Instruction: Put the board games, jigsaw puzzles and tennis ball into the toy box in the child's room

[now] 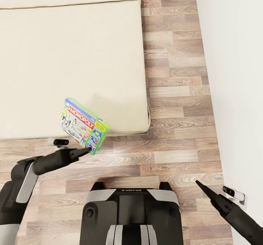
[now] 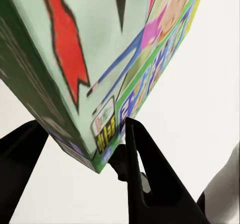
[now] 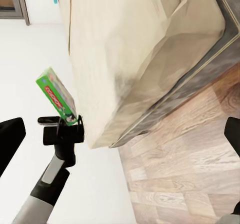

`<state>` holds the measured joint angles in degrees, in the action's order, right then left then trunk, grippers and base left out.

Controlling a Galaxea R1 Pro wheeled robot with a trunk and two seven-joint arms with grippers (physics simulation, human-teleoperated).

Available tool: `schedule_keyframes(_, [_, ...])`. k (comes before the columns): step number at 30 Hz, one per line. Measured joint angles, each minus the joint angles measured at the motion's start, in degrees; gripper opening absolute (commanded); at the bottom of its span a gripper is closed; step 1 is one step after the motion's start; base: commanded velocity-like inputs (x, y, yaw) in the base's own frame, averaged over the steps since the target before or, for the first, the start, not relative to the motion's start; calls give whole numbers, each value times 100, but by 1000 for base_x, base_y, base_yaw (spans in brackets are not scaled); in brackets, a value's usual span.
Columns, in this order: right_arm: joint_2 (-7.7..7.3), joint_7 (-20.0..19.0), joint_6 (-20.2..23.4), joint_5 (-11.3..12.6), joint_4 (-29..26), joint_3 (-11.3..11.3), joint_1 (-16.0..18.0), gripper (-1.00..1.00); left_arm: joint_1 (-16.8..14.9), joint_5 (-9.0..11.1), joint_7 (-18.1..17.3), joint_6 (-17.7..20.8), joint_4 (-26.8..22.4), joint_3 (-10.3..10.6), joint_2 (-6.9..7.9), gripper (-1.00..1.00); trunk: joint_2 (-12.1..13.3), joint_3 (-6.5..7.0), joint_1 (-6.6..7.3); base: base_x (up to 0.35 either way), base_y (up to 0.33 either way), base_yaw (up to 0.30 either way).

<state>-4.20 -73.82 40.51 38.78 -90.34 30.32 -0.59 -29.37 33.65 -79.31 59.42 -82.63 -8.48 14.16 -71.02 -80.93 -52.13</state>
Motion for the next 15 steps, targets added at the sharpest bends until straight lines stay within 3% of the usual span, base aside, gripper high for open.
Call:
schedule_keyframes(2, [1,0,-20,-1,2,-1,0,100,41,22,-380,-1,-7,51,282,-100,0,0,0,0,0,0])
schedule_keyframes(4, [2,4,-75,0,2,-3,0,100,85,2,-652,-9,-5,61,455,-100,0,0,0,-27,0,0])
schedule_keyframes(5, [5,19,-190,1,6,-5,0,100,153,10,-981,-30,0,45,643,-100,0,0,0,-36,0,0])
schedule_keyframes(8, [7,35,-307,2,9,-7,0,100,250,-52,-1048,-34,21,-93,829,-100,0,1,0,-21,0,0])
schedule_keyframes(15, [9,41,-378,2,10,-19,0,100,441,-61,-1048,-19,78,-459,975,-100,0,40,0,-6,0,0])
